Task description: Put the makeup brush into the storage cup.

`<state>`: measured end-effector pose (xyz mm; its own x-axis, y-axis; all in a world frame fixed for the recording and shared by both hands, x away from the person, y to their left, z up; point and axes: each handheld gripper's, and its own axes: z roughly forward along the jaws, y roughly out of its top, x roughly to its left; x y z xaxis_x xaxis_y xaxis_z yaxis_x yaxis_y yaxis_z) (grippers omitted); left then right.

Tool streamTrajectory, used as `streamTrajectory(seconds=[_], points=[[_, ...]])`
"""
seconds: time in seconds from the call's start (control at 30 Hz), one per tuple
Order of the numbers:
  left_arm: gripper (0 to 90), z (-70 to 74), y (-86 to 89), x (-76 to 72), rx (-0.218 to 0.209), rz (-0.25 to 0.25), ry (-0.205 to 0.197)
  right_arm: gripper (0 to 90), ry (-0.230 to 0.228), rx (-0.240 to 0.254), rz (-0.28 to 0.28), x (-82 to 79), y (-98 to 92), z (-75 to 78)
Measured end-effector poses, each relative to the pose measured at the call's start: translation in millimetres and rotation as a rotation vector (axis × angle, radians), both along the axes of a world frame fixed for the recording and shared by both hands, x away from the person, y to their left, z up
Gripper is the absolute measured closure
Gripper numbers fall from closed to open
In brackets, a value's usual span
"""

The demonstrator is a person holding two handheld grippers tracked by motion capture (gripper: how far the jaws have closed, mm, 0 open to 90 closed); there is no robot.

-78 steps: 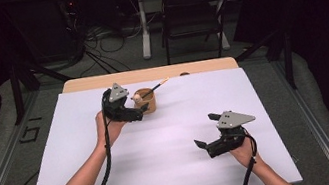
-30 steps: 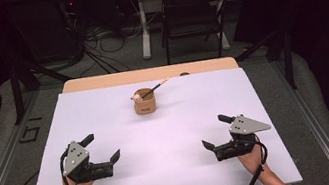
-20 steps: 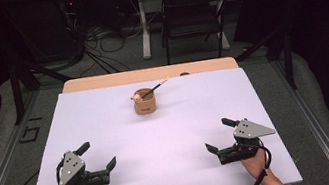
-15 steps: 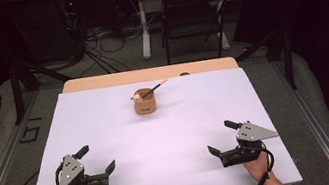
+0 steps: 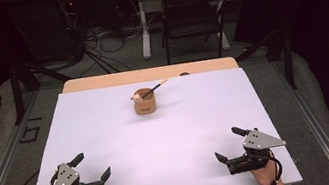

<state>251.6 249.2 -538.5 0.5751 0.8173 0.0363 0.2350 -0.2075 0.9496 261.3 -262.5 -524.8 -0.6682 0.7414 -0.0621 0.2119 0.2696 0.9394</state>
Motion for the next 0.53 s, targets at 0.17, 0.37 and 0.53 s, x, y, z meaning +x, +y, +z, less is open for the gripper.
streamTrajectory(seconds=[0.17, 0.37, 0.53], points=[[0.0, -3.0, 1.6, -3.2, 0.007, -0.004, 0.008, 0.0, 0.005, -0.010, -0.002, -4.2, -0.6, -0.6], [0.0, -7.5, 0.4, -3.0, 0.008, -0.018, 0.036, 0.0, 0.011, -0.011, -0.002, -2.1, 0.6, -1.5], [0.0, -8.5, -0.7, 0.0, 0.009, -0.029, 0.046, 0.0, 0.016, -0.025, -0.003, -1.6, 0.3, -0.5]])
